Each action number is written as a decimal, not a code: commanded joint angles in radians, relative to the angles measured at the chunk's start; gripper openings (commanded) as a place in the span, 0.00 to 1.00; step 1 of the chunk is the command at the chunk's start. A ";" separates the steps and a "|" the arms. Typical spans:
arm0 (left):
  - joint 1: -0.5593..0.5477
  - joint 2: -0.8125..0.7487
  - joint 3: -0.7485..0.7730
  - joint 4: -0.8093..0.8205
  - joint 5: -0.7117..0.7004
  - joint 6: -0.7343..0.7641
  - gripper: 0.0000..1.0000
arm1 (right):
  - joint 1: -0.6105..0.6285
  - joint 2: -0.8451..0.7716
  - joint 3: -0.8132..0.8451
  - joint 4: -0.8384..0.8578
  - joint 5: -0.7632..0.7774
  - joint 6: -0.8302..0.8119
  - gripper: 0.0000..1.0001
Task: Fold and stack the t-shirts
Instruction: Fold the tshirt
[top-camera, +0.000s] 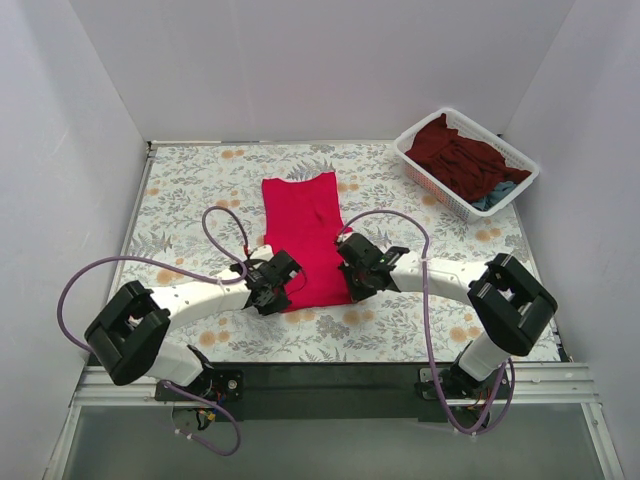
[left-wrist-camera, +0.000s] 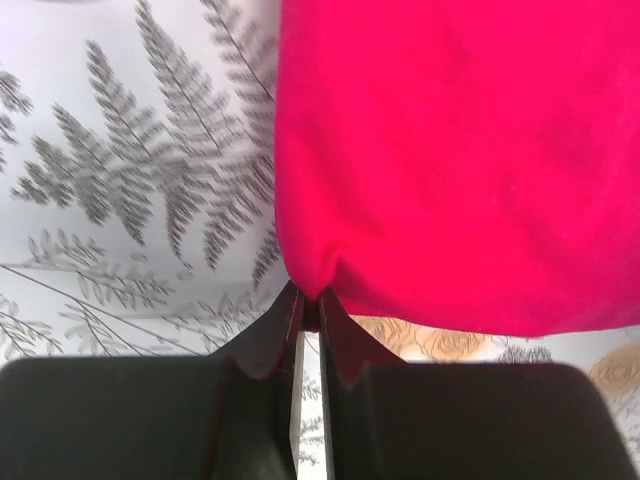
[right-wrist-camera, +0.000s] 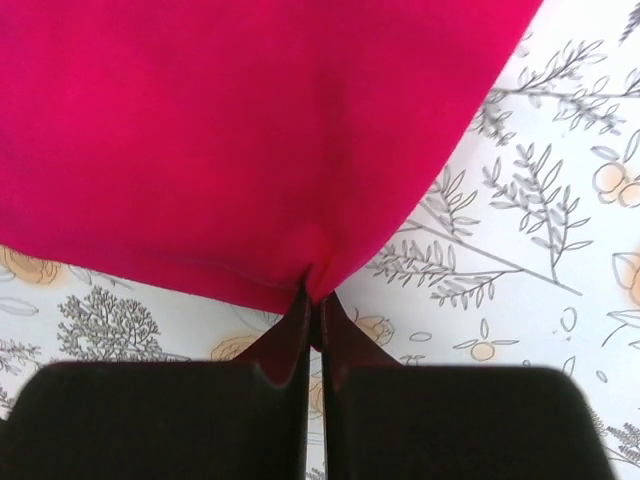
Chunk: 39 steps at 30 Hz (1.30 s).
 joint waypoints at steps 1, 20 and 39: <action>-0.122 0.030 -0.037 -0.181 0.077 -0.068 0.00 | 0.066 0.030 -0.096 -0.279 -0.088 -0.010 0.01; -0.447 -0.249 0.307 -0.586 0.110 -0.305 0.00 | 0.015 -0.299 0.217 -0.805 -0.151 -0.114 0.01; 0.062 -0.273 0.381 -0.390 0.080 0.107 0.00 | -0.108 0.023 0.734 -0.817 -0.088 -0.277 0.01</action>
